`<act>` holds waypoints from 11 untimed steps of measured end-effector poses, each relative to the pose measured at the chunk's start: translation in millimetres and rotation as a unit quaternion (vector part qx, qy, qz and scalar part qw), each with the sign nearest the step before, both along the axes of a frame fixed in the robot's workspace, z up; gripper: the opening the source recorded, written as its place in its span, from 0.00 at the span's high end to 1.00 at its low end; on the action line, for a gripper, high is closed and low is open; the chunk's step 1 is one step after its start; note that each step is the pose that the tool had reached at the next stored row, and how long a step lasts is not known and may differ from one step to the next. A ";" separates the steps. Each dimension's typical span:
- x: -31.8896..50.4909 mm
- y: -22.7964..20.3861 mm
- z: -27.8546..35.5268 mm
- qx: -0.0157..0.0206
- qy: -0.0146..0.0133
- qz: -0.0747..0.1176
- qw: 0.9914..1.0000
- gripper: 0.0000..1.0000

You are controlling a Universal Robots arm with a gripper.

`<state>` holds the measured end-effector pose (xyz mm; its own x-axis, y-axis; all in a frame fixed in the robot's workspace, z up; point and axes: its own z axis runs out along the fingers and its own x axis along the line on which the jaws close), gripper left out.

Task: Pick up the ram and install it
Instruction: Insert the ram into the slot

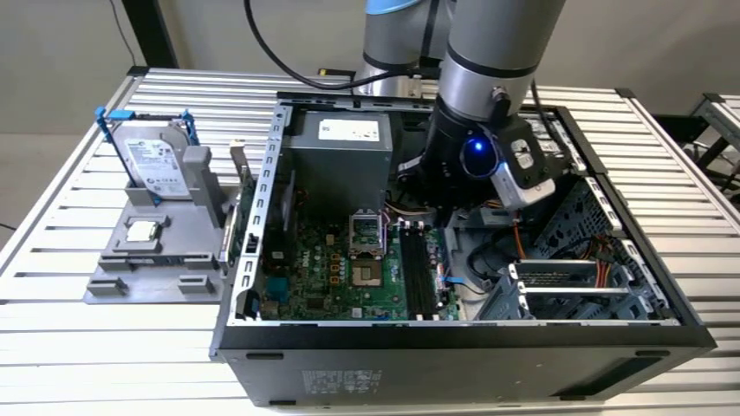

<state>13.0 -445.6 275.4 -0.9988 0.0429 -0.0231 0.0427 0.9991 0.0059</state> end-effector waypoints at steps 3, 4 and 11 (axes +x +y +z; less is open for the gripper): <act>-0.4 0.0 -5.3 0.000 0.000 0.000 1.000 1.00; -0.6 0.0 -7.3 0.000 0.000 0.000 1.000 1.00; -1.4 0.0 -19.9 0.000 0.000 -0.002 1.000 1.00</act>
